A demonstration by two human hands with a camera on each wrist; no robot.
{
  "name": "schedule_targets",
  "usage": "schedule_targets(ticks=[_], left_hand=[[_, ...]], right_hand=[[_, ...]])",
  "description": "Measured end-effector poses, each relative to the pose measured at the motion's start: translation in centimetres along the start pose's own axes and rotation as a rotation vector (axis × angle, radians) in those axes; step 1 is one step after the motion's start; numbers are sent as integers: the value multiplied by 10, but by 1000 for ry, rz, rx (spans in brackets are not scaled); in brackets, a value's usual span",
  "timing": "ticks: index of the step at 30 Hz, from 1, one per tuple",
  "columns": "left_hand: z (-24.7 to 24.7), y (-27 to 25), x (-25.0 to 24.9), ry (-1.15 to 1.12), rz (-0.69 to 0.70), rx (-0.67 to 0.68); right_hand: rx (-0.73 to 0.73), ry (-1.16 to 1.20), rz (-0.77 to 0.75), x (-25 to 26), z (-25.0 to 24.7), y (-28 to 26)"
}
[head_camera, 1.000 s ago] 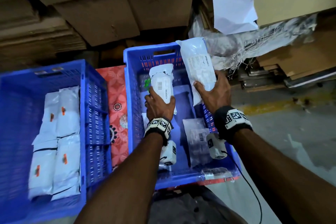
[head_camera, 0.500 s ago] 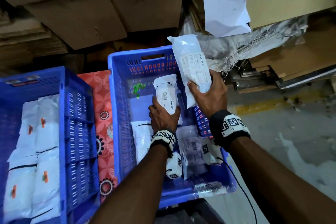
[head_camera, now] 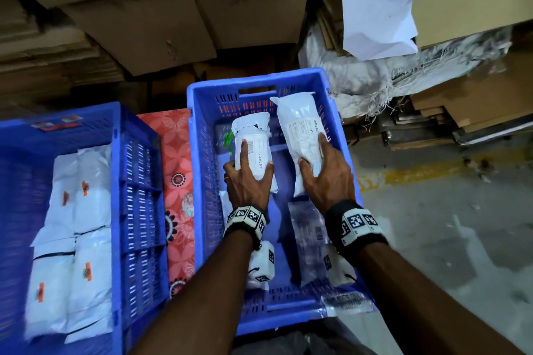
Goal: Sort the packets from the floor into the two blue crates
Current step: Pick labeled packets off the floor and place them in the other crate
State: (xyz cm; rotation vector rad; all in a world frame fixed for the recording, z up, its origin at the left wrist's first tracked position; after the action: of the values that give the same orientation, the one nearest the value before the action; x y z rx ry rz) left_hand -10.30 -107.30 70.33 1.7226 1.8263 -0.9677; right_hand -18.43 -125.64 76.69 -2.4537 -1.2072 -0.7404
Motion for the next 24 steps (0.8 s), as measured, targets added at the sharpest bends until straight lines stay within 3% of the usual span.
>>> schedule_targets(ticks=[4,11,16,24], left_hand=[[-4,1,4,-22,8,4],[-18,-7,1,-160,-161,-12],[-25,-6,8,-177,-139,-17],[-23,-6,23,-526,-233,-44]], right_hand=[[4,19,46,-5,7,-4],[9,55,26,-15,21,-6],[-16,104,-16,-18,28,-6],[-38,286,-10,-17,41,-13]])
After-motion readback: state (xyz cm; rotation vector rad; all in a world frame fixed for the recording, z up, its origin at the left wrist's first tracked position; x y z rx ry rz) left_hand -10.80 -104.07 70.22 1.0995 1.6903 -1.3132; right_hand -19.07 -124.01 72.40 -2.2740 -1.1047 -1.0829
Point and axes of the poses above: each hand's wrist, its own y-axis towards the middle knuckle, its own z-axis out of the palm, x = y × z, the point moved 7 cm from there along y, towards the middle knuckle, and after that the axes turned 7 degrees about -y, right-handed, at the moved point
